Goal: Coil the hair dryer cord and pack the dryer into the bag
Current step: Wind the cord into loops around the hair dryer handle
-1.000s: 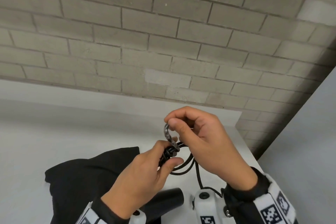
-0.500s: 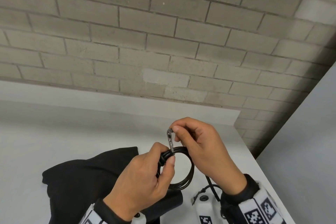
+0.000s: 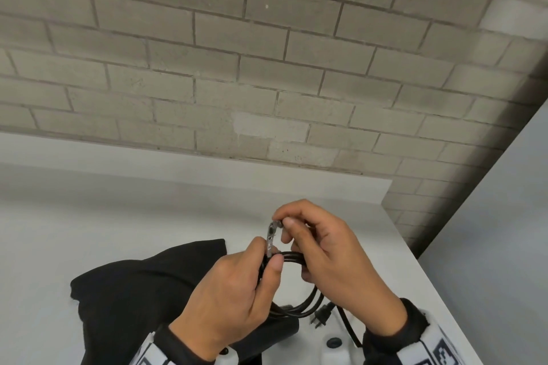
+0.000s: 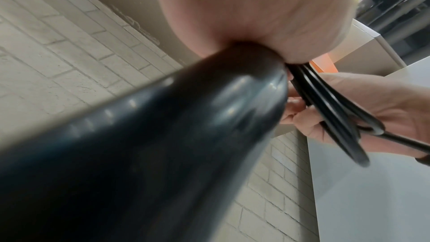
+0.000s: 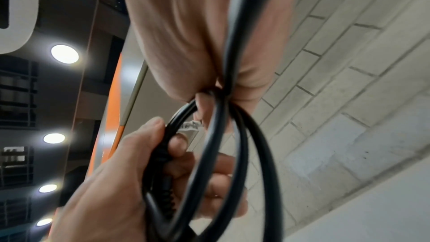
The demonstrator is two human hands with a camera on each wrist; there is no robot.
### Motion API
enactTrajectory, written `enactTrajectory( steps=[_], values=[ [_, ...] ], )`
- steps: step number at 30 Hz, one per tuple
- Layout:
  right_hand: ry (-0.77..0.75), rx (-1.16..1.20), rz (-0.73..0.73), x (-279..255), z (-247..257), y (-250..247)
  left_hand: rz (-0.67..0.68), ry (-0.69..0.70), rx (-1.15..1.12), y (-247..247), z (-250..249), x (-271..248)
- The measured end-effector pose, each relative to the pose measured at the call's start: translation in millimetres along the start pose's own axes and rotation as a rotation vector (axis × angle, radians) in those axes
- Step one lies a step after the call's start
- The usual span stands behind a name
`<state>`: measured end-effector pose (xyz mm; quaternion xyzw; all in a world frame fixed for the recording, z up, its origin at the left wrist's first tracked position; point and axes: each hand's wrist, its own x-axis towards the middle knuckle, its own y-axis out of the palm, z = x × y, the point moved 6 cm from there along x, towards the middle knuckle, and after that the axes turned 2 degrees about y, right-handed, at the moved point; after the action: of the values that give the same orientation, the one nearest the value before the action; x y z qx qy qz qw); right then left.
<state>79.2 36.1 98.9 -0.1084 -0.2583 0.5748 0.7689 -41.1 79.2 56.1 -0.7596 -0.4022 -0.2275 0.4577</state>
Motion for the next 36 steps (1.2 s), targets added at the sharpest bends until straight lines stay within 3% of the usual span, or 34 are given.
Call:
enactTrajectory(
  steps=[5, 13, 18, 23, 25, 27, 30, 32, 36],
  values=[
    [0.049, 0.107, 0.084, -13, -1, 4, -0.037, -0.054, -0.061, -5, 2, -1],
    [0.062, -0.024, 0.158, -16, -13, -2, -0.036, -0.234, -0.186, -4, 13, -6],
    [0.007, -0.205, 0.131, -16, -8, -4, -0.062, -0.203, -0.157, -10, 7, -1],
    [-0.028, -0.164, 0.123, -17, -8, -1, -0.097, -0.211, -0.164, -10, 5, 1],
    [-0.081, -0.176, 0.035, -20, -11, 0, -0.12, -0.228, -0.14, -9, 7, 0],
    [-0.175, -0.253, -0.205, -26, -11, -5, -0.15, -0.25, -0.128, -8, 10, 0],
    [-0.447, -0.459, -0.485, -44, 0, 5, -0.214, -0.274, -0.101, -8, 11, 0],
    [-0.551, -0.614, -0.548, -52, 3, 21, -0.247, -0.293, -0.101, -7, 10, 0],
    [-0.409, -0.823, -0.52, -48, -4, 38, -0.253, -0.278, -0.1, -5, 5, -1]
  ],
)
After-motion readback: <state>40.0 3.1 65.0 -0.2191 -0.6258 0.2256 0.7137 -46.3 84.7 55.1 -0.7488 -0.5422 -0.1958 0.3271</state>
